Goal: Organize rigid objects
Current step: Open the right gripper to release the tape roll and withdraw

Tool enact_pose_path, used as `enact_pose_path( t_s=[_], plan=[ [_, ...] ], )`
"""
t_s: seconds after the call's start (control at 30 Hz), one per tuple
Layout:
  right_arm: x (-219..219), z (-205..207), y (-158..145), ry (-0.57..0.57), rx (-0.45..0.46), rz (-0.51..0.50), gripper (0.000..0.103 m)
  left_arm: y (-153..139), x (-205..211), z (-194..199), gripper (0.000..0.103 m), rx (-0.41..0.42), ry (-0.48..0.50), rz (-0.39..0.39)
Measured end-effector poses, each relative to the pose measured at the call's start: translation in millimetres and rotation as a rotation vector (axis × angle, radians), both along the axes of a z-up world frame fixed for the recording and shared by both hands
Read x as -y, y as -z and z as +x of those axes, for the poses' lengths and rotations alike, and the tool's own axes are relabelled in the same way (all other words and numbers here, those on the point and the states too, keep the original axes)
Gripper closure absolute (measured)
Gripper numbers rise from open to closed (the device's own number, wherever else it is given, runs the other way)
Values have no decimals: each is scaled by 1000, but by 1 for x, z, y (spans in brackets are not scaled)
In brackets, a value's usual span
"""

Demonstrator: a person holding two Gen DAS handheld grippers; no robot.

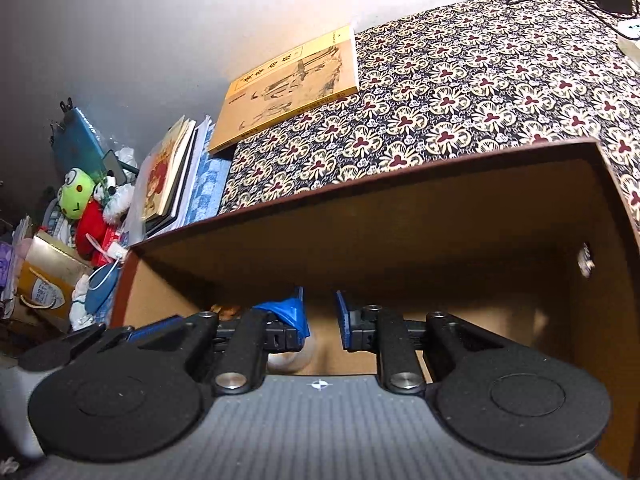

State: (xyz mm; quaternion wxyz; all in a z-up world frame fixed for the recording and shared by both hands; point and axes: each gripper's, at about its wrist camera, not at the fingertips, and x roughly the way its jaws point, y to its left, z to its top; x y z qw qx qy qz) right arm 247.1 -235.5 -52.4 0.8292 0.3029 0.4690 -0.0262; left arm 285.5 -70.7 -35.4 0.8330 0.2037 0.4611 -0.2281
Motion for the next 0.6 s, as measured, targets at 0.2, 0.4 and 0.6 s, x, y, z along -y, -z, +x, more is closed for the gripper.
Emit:
enact_pose_path(
  t_s=[0.2, 0.4, 0.6],
  plan=[
    [-5, -26, -7, 32, -8, -5, 101, 1, -8, 0, 38, 36, -60, -2],
    [-14, -50, -8, 52, 36, -152, 101, -1, -14, -1, 37, 42, -74, -46],
    [-5, -58, -1, 92, 72, -155, 100, 0, -10, -9, 34, 62, -43, -53]
  ],
)
